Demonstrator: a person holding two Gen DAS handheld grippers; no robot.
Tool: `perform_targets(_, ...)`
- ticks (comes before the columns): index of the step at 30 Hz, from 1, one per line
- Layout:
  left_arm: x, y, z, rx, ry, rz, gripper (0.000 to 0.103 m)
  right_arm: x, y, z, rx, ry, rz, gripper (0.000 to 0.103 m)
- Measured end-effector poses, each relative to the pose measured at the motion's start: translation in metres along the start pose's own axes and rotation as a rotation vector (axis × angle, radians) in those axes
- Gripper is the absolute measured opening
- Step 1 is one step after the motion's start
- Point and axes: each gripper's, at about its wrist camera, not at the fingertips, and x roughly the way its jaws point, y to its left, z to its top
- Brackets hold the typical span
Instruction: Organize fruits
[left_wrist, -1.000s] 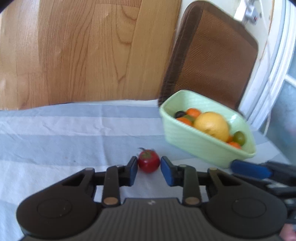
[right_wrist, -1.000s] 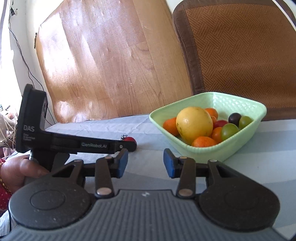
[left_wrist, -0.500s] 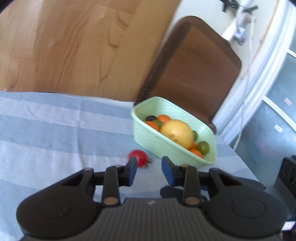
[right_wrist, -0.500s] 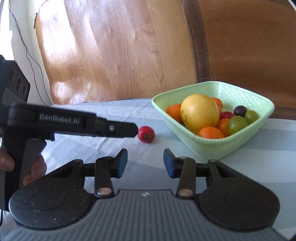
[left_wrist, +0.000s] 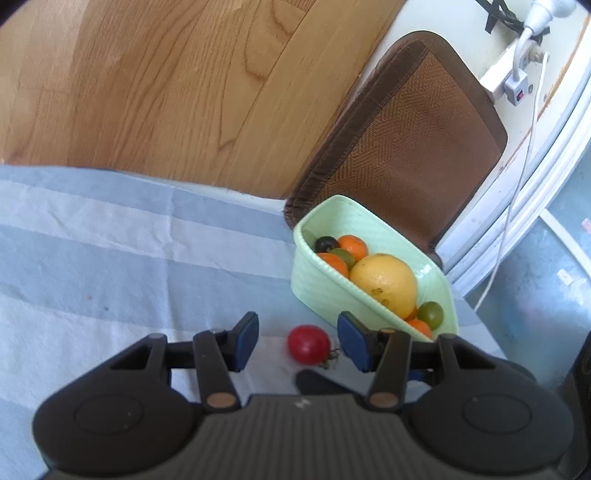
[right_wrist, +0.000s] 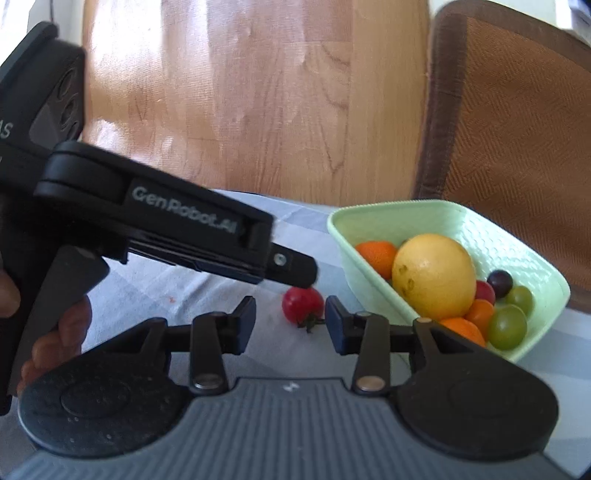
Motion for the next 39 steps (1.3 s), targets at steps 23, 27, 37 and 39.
perform_targets(23, -0.014, -0.006, -0.015, 0.106, -0.103, 0.198, 0.056, -0.017, -0.017, -0.013, 0.295, -0.065, -0.089, 0.044)
perform_targets(27, -0.013, -0.006, -0.015, 0.113, -0.103, 0.206, 0.056, -0.017, -0.016, -0.012, 0.290, -0.061, -0.101, 0.044)
perform_targets(37, -0.024, 0.002, -0.009, 0.110, -0.176, 0.250, 0.057, -0.014, -0.014, -0.010, 0.283, -0.035, -0.113, 0.044)
perform_targets(39, -0.035, 0.012, -0.002, 0.087, -0.214, 0.264, 0.057, -0.013, -0.012, -0.009, 0.271, -0.032, -0.112, 0.044)
